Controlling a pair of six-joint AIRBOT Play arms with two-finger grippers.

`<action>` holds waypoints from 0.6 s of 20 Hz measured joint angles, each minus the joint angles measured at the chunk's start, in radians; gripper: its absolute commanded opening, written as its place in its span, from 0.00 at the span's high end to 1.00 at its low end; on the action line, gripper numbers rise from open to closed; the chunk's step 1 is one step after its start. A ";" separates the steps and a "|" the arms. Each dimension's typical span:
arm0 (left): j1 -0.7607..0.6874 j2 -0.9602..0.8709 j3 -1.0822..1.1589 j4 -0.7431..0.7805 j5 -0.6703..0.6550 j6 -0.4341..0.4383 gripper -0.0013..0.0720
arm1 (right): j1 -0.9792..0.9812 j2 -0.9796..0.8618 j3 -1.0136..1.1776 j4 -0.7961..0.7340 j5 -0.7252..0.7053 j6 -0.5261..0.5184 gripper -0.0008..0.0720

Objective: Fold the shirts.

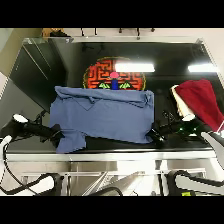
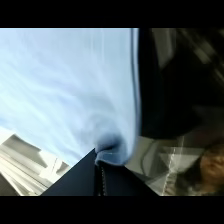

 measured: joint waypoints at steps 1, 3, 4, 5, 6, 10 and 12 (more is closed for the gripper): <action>0.000 0.006 0.027 -0.003 -0.022 0.002 0.96 | -0.002 0.000 0.006 0.015 -0.002 -0.016 0.96; 0.000 0.033 0.084 -0.004 -0.067 -0.002 0.96 | -0.028 0.021 0.023 0.020 0.007 -0.034 0.96; 0.000 0.055 0.111 -0.005 -0.089 -0.010 0.96 | -0.051 0.039 0.035 0.024 0.036 -0.039 0.96; 0.000 0.078 0.130 -0.005 -0.113 -0.017 0.96 | -0.077 0.053 0.046 0.021 0.064 -0.041 0.96; 0.000 0.110 0.146 -0.006 -0.138 -0.024 0.96 | -0.111 0.067 0.060 0.011 0.085 -0.042 0.96; 0.000 0.252 0.150 -0.008 -0.220 -0.067 0.96 | -0.218 0.101 0.098 -0.011 0.174 -0.045 0.96; 0.000 0.332 0.128 -0.007 -0.260 -0.083 0.96 | -0.241 0.108 0.107 -0.020 0.203 -0.049 0.96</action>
